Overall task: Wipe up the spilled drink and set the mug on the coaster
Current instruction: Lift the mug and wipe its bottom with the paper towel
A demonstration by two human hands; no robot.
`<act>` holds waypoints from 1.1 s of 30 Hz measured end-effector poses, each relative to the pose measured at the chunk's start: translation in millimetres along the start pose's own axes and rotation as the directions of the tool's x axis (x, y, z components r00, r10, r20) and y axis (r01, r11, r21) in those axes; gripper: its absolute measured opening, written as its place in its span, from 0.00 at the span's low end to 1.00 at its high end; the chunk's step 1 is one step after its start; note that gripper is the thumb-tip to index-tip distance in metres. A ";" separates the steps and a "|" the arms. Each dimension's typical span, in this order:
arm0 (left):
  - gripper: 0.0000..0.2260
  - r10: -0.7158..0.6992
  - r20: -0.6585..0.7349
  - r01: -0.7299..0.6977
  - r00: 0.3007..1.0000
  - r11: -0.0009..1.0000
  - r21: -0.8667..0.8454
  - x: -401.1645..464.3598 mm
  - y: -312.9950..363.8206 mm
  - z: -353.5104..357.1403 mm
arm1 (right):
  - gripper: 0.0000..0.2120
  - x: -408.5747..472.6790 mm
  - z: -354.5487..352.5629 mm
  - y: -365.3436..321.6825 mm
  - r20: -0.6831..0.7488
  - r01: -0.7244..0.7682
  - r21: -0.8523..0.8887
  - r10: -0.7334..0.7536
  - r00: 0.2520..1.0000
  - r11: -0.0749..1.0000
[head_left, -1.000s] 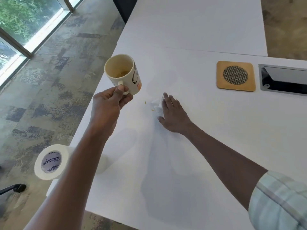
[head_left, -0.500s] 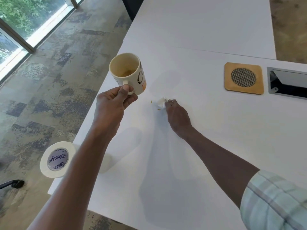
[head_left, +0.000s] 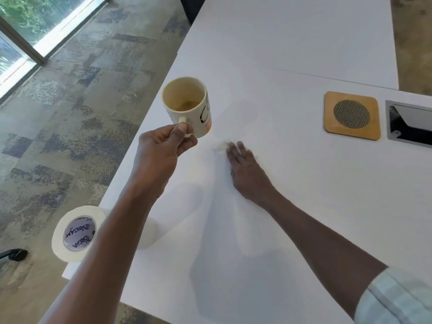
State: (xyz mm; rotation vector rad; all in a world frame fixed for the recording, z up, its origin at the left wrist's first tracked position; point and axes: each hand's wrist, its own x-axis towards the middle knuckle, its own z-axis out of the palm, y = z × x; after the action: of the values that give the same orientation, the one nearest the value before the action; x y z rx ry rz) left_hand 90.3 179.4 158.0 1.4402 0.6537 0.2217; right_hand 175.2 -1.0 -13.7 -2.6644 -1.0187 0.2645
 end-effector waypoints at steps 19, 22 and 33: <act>0.12 0.043 0.063 -0.044 0.997 0.999 0.010 11.4 2.3 11.6 | 0.30 44.2 -16.9 -4.7 0.154 -0.062 0.041 0.055 0.987 0.997; 0.11 0.038 0.059 -0.038 0.998 0.999 0.003 10.8 1.3 14.1 | 0.28 60.4 -13.8 -22.4 0.187 -0.004 0.060 -0.007 0.982 0.998; 0.12 0.040 0.092 -0.044 0.995 0.998 0.045 1.7 2.5 21.4 | 0.28 -17.6 -10.0 -0.2 0.118 0.121 0.141 -0.138 0.983 0.983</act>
State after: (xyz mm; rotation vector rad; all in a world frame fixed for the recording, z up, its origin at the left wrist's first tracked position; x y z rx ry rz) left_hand 103.7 162.7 159.7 1.5012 0.5573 0.1735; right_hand 164.8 -14.7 -2.9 -2.4765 -1.1652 0.4633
